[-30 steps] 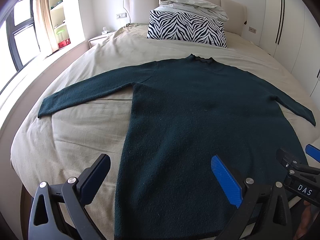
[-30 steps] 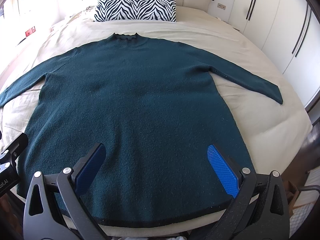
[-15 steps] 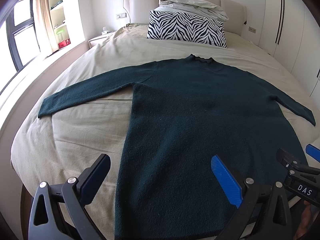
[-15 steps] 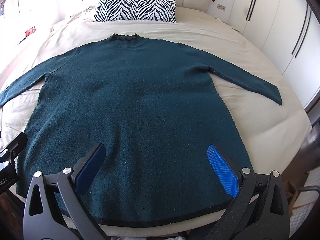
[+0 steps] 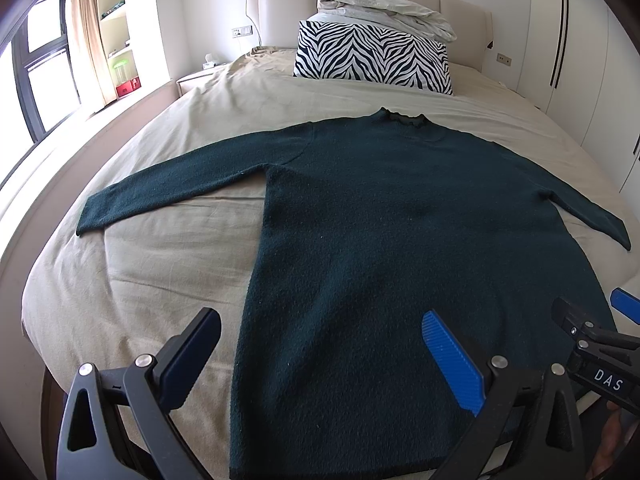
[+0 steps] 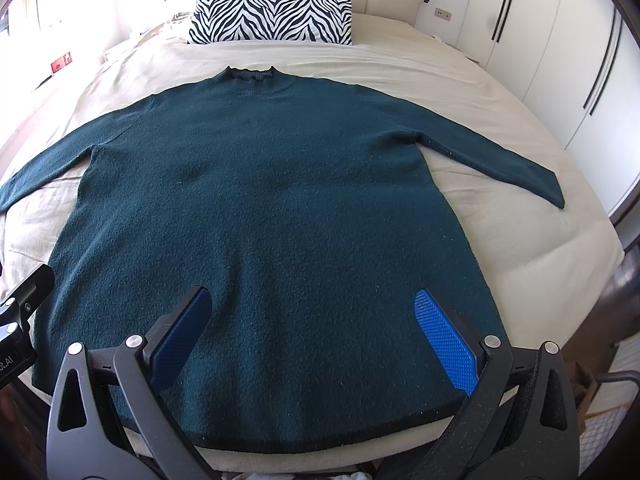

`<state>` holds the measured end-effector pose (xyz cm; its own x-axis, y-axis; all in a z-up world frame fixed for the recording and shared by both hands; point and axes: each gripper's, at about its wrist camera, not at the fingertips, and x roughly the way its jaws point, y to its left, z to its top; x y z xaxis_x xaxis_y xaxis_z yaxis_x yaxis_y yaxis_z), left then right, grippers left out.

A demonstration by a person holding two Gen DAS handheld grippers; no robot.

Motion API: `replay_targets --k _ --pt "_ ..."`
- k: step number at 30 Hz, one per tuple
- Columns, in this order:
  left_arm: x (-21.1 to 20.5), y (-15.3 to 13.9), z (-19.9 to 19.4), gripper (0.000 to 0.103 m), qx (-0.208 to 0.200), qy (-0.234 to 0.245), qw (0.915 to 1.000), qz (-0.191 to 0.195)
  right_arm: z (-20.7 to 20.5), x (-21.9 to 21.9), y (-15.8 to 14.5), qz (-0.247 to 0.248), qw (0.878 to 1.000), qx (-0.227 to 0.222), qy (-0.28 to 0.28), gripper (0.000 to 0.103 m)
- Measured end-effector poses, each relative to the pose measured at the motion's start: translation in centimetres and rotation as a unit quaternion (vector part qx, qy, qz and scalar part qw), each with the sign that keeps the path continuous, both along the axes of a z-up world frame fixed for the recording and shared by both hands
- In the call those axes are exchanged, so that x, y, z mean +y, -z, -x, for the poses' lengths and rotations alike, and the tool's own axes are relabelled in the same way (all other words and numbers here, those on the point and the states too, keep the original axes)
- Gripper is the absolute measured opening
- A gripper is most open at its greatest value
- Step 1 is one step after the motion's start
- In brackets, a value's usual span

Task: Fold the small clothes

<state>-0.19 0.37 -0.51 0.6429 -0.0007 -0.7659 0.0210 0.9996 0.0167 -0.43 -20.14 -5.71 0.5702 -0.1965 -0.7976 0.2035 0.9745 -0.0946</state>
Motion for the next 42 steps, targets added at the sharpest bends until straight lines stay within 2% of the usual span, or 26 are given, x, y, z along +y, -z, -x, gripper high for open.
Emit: replay_targets --k 30,42 --pt "0.3 0.8 0.5 0.103 0.005 0.001 1.0 0.006 0.0 0.4 0.6 0.001 1.0 0.005 0.0 0.103" --pt "0.6 0.9 0.5 0.103 -0.008 0.001 0.9999 -0.008 -0.7 0.6 1.2 -0.001 1.0 0.012 -0.003 0.103"
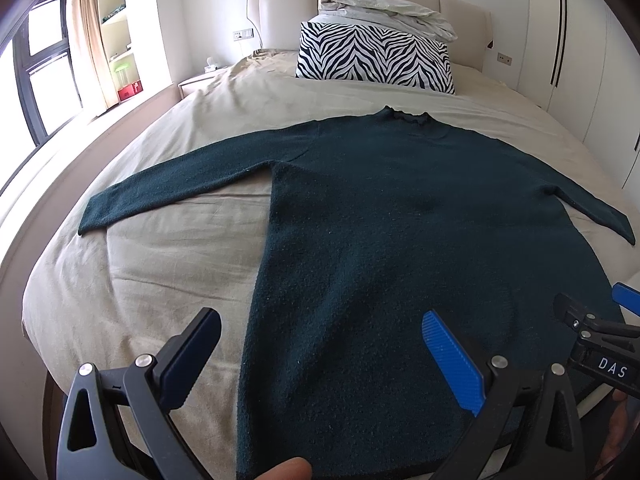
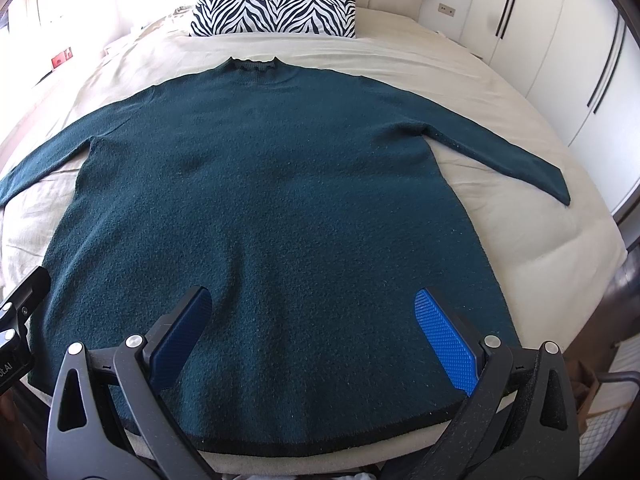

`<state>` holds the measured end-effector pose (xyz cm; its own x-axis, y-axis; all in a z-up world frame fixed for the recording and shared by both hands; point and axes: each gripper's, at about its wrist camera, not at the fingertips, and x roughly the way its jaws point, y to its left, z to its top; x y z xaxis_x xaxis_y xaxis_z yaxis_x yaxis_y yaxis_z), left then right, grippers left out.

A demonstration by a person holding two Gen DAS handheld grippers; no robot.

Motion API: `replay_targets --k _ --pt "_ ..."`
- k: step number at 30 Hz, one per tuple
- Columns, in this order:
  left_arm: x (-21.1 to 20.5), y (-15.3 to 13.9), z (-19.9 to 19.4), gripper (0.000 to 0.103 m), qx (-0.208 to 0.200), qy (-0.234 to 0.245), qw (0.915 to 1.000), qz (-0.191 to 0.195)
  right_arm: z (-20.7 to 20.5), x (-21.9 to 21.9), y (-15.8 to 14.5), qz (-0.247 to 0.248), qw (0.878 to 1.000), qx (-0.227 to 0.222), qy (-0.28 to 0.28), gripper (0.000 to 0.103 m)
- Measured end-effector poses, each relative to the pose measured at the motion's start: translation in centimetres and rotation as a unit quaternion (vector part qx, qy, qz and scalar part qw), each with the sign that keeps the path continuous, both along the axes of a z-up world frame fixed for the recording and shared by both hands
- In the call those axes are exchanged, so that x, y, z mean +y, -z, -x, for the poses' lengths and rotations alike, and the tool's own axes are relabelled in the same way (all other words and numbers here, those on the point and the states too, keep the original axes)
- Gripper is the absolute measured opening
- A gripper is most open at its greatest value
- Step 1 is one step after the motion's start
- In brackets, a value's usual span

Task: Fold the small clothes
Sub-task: 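Grasp the sleeve cuff with the left gripper and lift it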

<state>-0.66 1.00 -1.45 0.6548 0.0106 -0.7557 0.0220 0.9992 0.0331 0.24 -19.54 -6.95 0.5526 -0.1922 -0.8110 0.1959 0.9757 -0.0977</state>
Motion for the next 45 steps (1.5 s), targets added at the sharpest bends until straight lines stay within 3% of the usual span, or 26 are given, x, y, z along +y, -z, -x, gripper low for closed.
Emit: replay_targets --k 6,12,15,18,21,23,28,29,32,35,38,39,42,44,45 --pt "0.6 0.1 -0.7 0.103 0.004 -0.004 1.0 0.007 -0.8 0.2 0.2 -0.002 1.0 0.003 -0.006 0.103" --pt "4.5 -1.2 -2.2 0.103 -0.007 -0.014 0.9974 0.07 -1.4 -0.4 -0.8 -0.03 0.999 -0.029 -0.019 0.103" --pt "9.4 -2.7 -4.0 0.103 -0.02 -0.033 0.9869 0.156 -1.6 -0.7 -2.3 -0.055 0.995 -0.07 -0.036 0.103" --pt "14.2 -3.7 -5.8 0.103 -0.038 -0.041 0.9657 0.254 -1.7 -0.5 -4.2 -0.074 0.989 -0.12 -0.05 0.103" --pt "16.9 -4.3 -6.3 0.103 -0.074 -0.072 0.9568 0.272 -2.2 -0.1 -5.8 -0.091 0.982 -0.157 -0.062 0.103" --pt "18.2 -3.6 -7.2 0.103 -0.033 -0.065 0.9522 0.297 -2.7 0.4 -6.8 -0.101 0.977 -0.175 -0.07 0.103" --pt "25.2 -2.2 -7.0 0.102 -0.097 -0.161 0.9179 0.349 -4.1 2.0 -8.6 -0.105 0.971 -0.193 -0.09 0.103" --pt "27.1 -1.3 -7.4 0.102 -0.099 -0.183 0.9036 0.375 -4.5 2.3 -8.7 -0.107 0.971 -0.193 -0.095 0.103" --pt "32.9 2.2 -8.7 0.098 -0.111 -0.251 0.8466 0.456 -5.7 3.1 -9.1 -0.122 0.968 -0.192 -0.104 0.099" --pt "37.1 5.8 -9.6 0.087 -0.116 -0.311 0.7862 0.521 -7.3 4.0 -8.4 -0.145 0.968 -0.17 -0.114 0.079" --pt "39.5 8.9 -10.6 0.086 -0.116 -0.36 0.7366 0.561 -8.8 4.6 -7.6 -0.171 0.967 -0.148 -0.116 0.063" --pt "40.0 9.5 -11.0 0.086 -0.119 -0.369 0.7269 0.567 -9.2 4.7 -7.1 -0.175 0.967 -0.145 -0.115 0.061" --pt "41.1 10.3 -12.3 0.085 -0.117 -0.391 0.7178 0.564 -10.1 5.0 -6.4 -0.184 0.966 -0.141 -0.115 0.061" --pt "41.7 10.1 -13.3 0.084 -0.124 -0.392 0.7193 0.56 -10.4 5.0 -5.9 -0.189 0.965 -0.139 -0.117 0.061" --pt "42.0 10.1 -13.6 0.078 -0.125 -0.396 0.7195 0.557 -10.5 5.0 -5.7 -0.19 0.965 -0.139 -0.117 0.061"
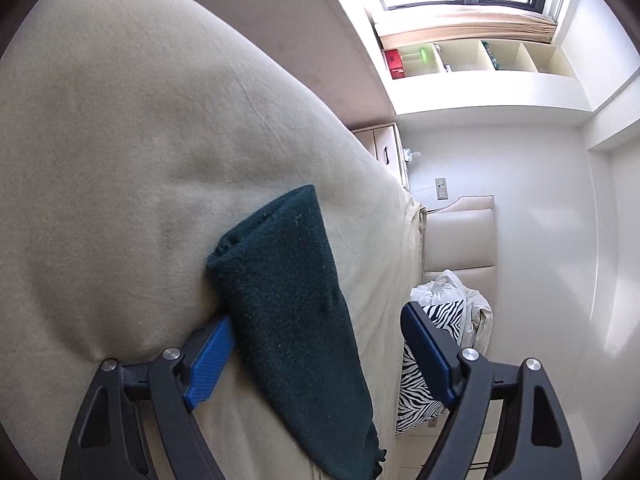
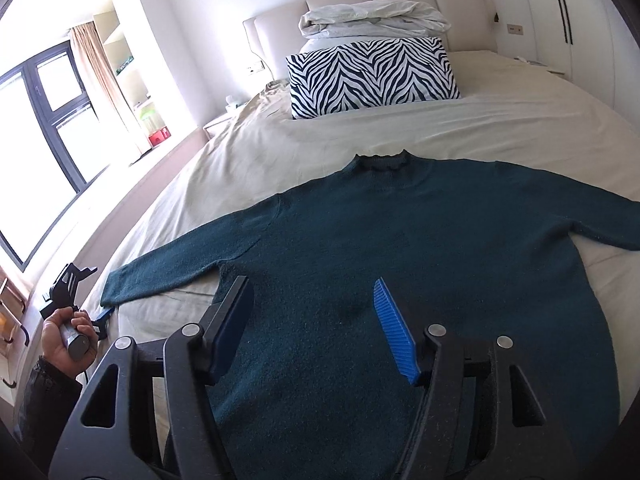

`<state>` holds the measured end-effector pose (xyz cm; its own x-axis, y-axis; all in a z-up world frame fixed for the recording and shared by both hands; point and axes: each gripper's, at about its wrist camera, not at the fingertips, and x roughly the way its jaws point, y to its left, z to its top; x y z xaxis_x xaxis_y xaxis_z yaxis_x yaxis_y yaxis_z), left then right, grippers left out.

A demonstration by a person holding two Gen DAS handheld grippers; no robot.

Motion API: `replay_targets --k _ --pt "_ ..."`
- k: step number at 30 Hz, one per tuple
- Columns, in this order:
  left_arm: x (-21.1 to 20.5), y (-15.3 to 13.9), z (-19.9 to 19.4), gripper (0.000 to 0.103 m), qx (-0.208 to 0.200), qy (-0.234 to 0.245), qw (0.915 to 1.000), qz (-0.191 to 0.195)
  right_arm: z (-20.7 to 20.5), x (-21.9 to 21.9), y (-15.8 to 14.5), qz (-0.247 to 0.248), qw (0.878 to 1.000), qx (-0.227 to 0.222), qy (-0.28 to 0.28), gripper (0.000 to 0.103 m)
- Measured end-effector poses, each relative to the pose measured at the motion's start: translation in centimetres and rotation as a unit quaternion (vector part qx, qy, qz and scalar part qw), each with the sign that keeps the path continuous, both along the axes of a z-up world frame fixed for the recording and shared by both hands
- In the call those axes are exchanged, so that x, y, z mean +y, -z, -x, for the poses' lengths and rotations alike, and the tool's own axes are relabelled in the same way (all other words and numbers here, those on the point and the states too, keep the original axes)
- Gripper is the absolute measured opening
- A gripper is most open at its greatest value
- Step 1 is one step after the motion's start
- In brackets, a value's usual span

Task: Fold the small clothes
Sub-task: 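Grasp the sleeve cuff with the left gripper and lift it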

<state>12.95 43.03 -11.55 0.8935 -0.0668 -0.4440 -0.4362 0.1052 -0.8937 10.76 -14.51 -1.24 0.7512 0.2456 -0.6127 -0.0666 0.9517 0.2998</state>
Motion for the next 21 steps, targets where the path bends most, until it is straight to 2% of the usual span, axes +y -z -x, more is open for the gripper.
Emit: replay_targets --k 2,3,4,5,7,9,10,11,12,15,17,18,19,20,21 --pt "0.6 0.3 -0.7 0.053 0.005 -0.004 1.0 0.002 -0.1 -0.3 0.2 -0.005 1.0 0.001 -0.001 0.061" --pt "0.9 0.5 -1.2 0.028 0.015 -0.002 0.9999 0.002 -0.1 -0.5 0.4 -0.007 1.0 0.002 0.0 0.061" --pt "0.9 0.5 -1.7 0.009 0.028 0.002 0.9996 -0.004 -0.2 -0.8 0.6 -0.01 1.0 0.003 0.001 0.061" --pt "0.7 -0.1 -2.2 0.007 0.036 0.011 0.999 -0.023 -0.3 -1.2 0.9 -0.014 1.0 0.005 0.004 0.061" --pt "-1.0 -2.6 -3.7 0.007 0.041 0.043 0.9938 -0.094 -0.3 -2.1 1.4 -0.028 0.999 0.01 0.013 0.061" --pt "-4.1 -5.6 -5.7 0.008 0.035 0.093 0.981 -0.166 -0.6 -3.4 2.1 -0.046 0.998 0.017 0.026 0.06" --pt "-6.3 -6.9 -6.9 0.008 0.03 0.124 0.9718 -0.199 -0.7 -4.1 2.4 -0.054 0.998 0.02 0.031 0.058" --pt "-9.0 -8.3 -8.0 0.008 0.024 0.157 0.9589 -0.235 -1.0 -4.8 2.7 -0.061 0.997 0.025 0.037 0.055" --pt "-12.2 -9.6 -9.1 0.008 0.016 0.195 0.9417 -0.274 -1.2 -5.4 3.0 -0.069 0.996 0.028 0.041 0.055" --pt "-23.6 -11.4 -11.0 0.008 -0.004 0.31 0.8712 -0.38 -2.0 -7.4 3.7 -0.098 0.993 0.036 0.05 0.055" --pt "-30.8 -10.3 -10.8 0.008 -0.006 0.373 0.8199 -0.434 -3.3 -8.6 4.3 -0.124 0.99 0.049 0.044 0.055" --pt "-33.5 -9.3 -10.6 0.008 -0.002 0.394 0.8 -0.453 -4.0 -9.1 4.7 -0.14 0.988 0.056 0.041 0.055" --pt "-36.1 -8.2 -10.0 0.008 0.002 0.413 0.7839 -0.463 -4.8 -9.5 5.1 -0.16 0.984 0.066 0.031 0.055" --pt "-37.8 -7.0 -9.7 0.008 0.009 0.428 0.7724 -0.469 -5.9 -9.8 5.8 -0.184 0.979 0.082 0.02 0.055" --pt "-38.8 -5.8 -9.4 0.008 0.017 0.437 0.7649 -0.473 -7.1 -9.8 6.6 -0.205 0.973 0.105 0.009 0.055"
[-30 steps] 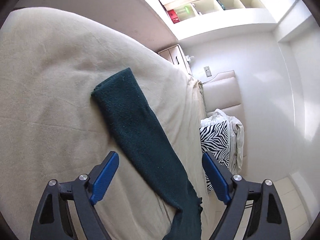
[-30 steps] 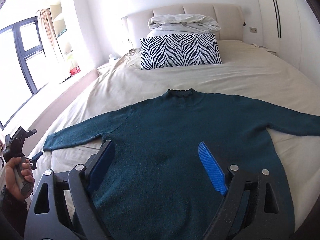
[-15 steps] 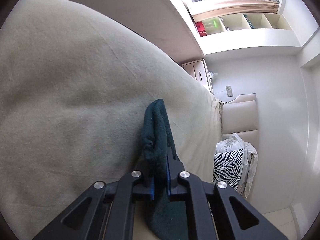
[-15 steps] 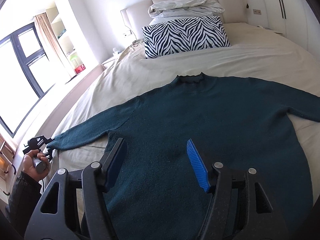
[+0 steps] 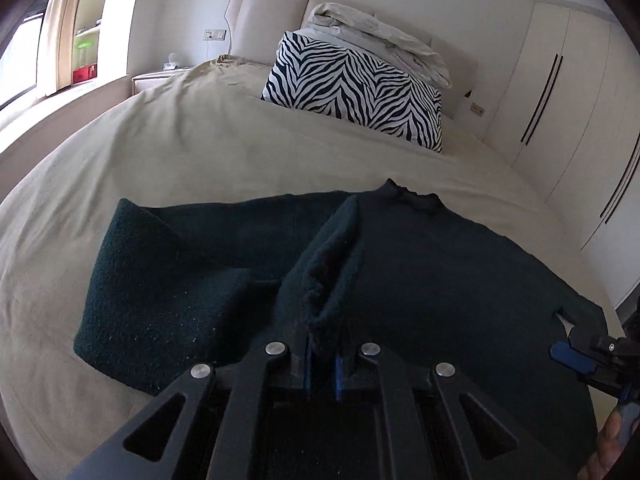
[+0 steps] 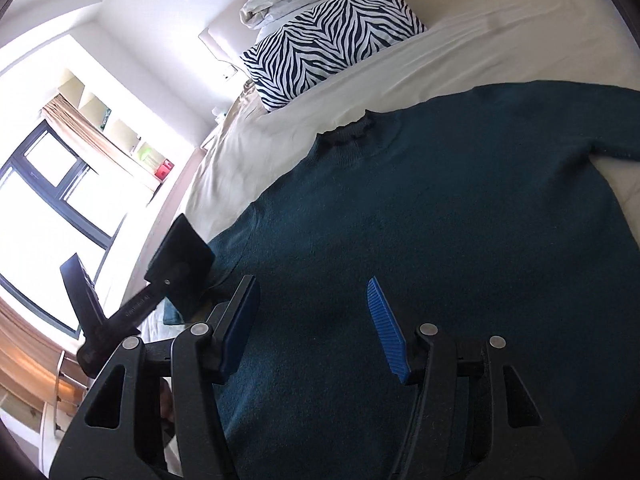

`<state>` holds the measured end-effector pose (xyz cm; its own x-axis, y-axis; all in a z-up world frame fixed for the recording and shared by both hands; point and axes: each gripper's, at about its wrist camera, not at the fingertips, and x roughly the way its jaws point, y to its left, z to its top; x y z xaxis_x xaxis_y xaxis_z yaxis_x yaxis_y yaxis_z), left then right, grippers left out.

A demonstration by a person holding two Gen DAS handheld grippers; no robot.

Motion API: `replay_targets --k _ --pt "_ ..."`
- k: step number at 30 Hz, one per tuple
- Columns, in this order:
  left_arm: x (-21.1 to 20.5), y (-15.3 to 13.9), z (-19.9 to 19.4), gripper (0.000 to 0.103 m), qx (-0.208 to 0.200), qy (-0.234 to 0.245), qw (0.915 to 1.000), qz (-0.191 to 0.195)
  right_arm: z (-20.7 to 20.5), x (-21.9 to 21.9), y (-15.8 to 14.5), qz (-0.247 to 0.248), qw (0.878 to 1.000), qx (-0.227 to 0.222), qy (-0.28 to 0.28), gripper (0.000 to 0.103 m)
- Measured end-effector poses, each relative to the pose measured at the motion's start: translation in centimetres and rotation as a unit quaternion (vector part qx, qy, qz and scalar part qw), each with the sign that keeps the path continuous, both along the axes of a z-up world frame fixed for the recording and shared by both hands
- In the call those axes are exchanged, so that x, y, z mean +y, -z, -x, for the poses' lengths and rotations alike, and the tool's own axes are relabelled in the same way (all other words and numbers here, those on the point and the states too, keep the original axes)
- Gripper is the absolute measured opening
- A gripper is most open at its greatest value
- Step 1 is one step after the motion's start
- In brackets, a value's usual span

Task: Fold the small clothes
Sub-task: 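Grasp the sleeve cuff with the left gripper and lift it, then fold the held sleeve across the sweater body toward the right tool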

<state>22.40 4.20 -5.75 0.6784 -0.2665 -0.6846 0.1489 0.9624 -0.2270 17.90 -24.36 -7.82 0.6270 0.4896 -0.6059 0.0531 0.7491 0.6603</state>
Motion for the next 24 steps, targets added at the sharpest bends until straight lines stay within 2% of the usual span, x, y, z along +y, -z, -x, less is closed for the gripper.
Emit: replay_targets --k 4,9,13,15,16,17,18,20,21,22,24 --pt "-1.1 2.8 1.1 0.01 0.011 -0.003 0.9996 -0.026 -5.1 1.8 3.0 -0.086 0.993 0.054 -0.055 0.058" --pt "-0.8 2.9 1.5 0.011 0.009 -0.005 0.9997 -0.021 -10.7 5.9 5.3 -0.168 0.975 0.088 -0.111 0.058" --pt "-1.0 3.0 1.4 0.011 0.007 -0.006 0.9997 -0.024 -13.5 8.7 6.5 -0.193 0.965 0.117 -0.132 0.058" --pt "-0.9 2.9 1.4 0.011 0.006 -0.006 0.9997 -0.022 -14.4 9.9 7.1 -0.185 0.963 0.134 -0.143 0.057" --pt "-0.9 2.9 1.3 0.011 0.006 -0.006 0.9997 -0.021 -14.5 10.6 7.7 -0.178 0.963 0.143 -0.145 0.056" --pt "-0.8 2.9 1.3 0.011 0.006 -0.006 0.9998 -0.02 -14.8 11.0 8.0 -0.179 0.961 0.147 -0.148 0.048" --pt "-0.8 2.9 1.3 0.013 0.006 -0.006 0.9998 -0.019 -14.7 11.4 8.4 -0.177 0.961 0.148 -0.152 0.033" --pt "-0.4 2.7 1.7 0.024 0.008 -0.007 0.9998 -0.014 -15.0 11.8 8.4 -0.156 0.965 0.144 -0.155 0.021" --pt "-0.1 2.5 2.1 0.039 0.008 -0.009 0.9999 -0.009 -15.2 11.8 8.2 -0.147 0.966 0.137 -0.159 0.009" --pt "0.2 2.2 2.5 0.053 0.006 -0.011 0.9999 0.002 -15.2 11.7 7.8 -0.135 0.969 0.13 -0.161 0.008" --pt "1.1 1.2 3.6 0.061 -0.009 -0.009 0.9993 0.035 -15.3 10.4 6.5 -0.12 0.974 0.109 -0.156 0.007"
